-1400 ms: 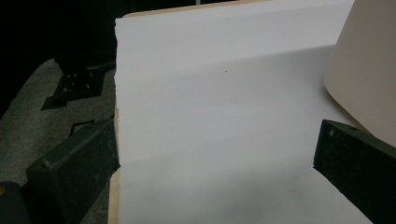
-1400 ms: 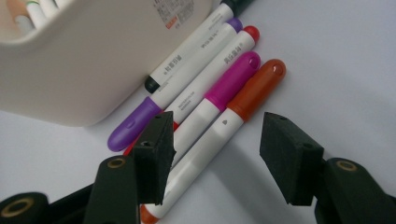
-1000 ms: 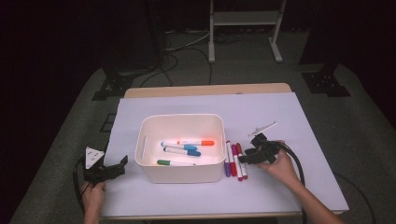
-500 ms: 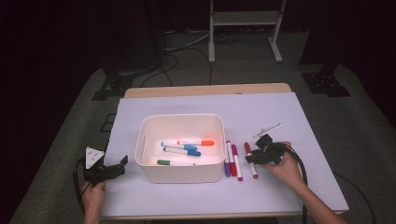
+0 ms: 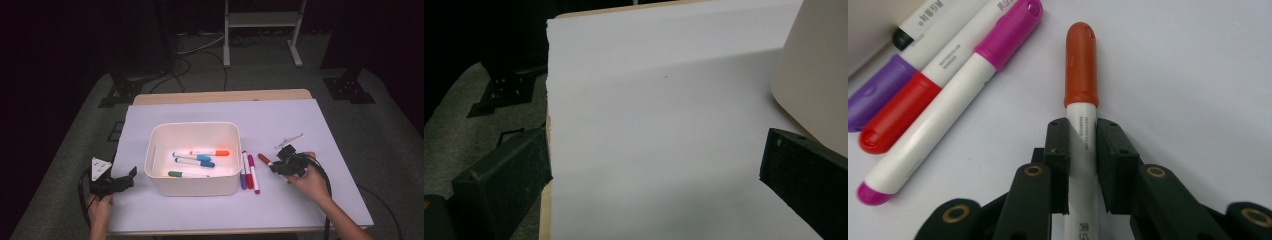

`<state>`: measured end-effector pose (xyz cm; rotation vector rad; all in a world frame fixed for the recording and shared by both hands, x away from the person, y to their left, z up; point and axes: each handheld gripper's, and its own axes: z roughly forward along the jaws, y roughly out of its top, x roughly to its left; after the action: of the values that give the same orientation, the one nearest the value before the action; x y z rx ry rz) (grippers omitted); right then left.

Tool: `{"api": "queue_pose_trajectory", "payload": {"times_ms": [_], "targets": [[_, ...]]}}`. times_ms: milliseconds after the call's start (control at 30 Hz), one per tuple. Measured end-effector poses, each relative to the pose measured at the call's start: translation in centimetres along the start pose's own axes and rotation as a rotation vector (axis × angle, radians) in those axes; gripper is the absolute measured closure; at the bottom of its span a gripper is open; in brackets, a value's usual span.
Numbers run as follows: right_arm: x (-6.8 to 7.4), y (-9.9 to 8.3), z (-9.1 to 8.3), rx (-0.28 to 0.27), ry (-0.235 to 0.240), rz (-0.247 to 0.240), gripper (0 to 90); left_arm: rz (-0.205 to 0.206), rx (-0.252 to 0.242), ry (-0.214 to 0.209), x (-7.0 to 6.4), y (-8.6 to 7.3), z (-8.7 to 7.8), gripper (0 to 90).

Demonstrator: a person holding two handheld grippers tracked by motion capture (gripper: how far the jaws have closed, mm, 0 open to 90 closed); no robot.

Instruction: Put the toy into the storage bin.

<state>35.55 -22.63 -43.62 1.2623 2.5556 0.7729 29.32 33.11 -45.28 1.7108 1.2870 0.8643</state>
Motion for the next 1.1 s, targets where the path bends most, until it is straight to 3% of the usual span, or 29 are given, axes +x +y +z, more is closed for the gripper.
{"api": "queue_pose_trajectory", "payload": {"times_ms": [200,467,833,1100], "targets": [[-0.7,-0.1,-0.8,-0.017,0.11,0.047,75.7,0.001,0.001,0.001,0.0,0.0,0.0,0.0],[-0.5,0.8,-3.4,-0.074,0.235,0.057,75.7,0.003,0.002,0.0,0.0,0.0,0.0,0.0],[0.7,3.5,-8.5,-0.15,0.291,0.018,75.8,0.006,0.003,0.001,0.0,0.0,0.0,0.0],[2.4,6.5,-11.4,-0.174,0.328,-0.053,75.7,0.002,0.002,-0.001,-0.1,0.0,0.0,0.0]]}}
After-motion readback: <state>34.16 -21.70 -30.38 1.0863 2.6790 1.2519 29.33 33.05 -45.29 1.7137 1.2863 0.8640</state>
